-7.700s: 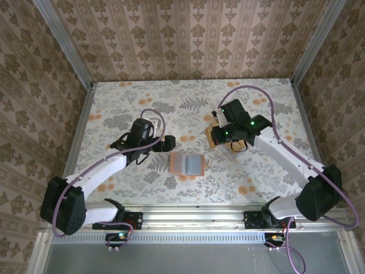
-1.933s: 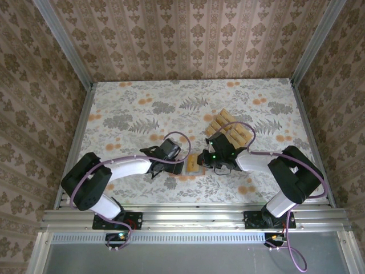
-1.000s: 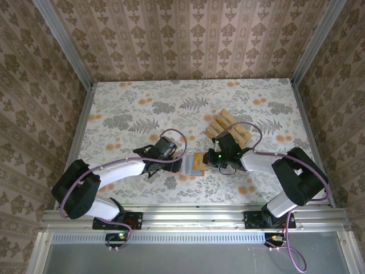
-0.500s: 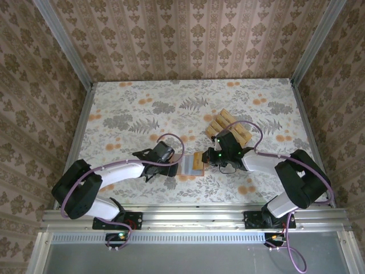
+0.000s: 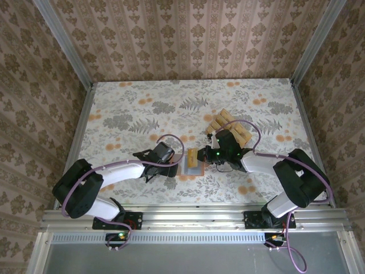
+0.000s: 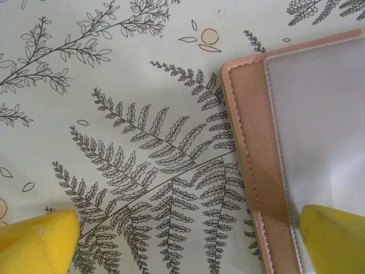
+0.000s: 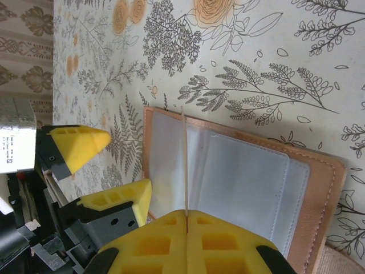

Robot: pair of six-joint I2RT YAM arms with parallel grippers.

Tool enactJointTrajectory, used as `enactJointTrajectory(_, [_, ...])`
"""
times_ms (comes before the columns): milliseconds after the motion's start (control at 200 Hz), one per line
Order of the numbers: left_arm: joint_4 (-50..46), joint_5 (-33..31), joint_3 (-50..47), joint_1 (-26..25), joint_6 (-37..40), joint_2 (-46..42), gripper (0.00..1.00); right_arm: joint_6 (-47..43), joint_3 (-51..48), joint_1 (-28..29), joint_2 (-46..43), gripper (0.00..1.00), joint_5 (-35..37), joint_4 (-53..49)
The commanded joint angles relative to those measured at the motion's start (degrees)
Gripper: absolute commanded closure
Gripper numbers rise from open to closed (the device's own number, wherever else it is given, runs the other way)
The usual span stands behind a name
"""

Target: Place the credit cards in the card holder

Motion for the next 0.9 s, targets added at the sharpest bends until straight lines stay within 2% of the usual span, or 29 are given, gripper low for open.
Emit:
enactJointTrajectory(0, [-0.4, -1.2, -0.6, 0.4, -0.7, 0.7, 0.00, 1.9, -0.8, 0.5, 1.5, 1.00, -1.4, 3.9])
enactJointTrajectory(330, [-0.5, -1.6, -1.0, 0.5, -1.4, 0.6, 0.00, 5.7, -2.7, 1.6, 5.0, 1.00, -1.3, 10.5])
enactJointTrajectory(895, [-0.5, -1.5, -1.5, 0.4, -1.7, 0.5, 0.00, 7.9, -4.9, 2.0, 7.1, 1.00, -1.0, 15.1])
